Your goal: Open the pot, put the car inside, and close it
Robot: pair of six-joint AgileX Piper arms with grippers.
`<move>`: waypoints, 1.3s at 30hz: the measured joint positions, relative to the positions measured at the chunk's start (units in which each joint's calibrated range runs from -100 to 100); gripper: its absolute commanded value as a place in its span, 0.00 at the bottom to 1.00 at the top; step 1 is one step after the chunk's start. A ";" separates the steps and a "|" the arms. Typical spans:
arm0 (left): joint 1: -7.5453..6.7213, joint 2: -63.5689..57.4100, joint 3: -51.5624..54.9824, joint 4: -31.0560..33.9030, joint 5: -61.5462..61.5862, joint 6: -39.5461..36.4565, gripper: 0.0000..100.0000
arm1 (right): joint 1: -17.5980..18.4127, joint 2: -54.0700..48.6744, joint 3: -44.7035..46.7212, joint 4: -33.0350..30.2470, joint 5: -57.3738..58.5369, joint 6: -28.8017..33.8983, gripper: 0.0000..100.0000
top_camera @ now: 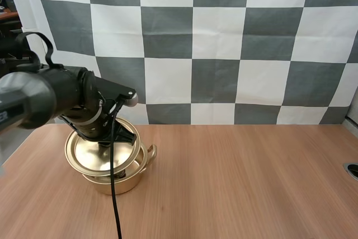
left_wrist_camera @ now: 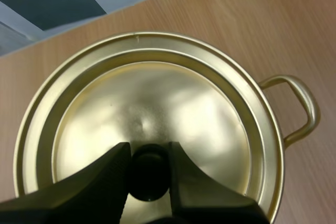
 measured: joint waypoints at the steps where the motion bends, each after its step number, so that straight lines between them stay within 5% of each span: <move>1: 0.00 1.30 0.00 -0.23 0.00 0.45 0.00 | 0.00 0.00 0.00 0.00 0.00 0.00 1.00; 39: 0.00 9.53 0.00 -5.88 -4.53 2.06 0.00 | 0.00 -1.00 0.00 0.00 -0.07 0.25 1.00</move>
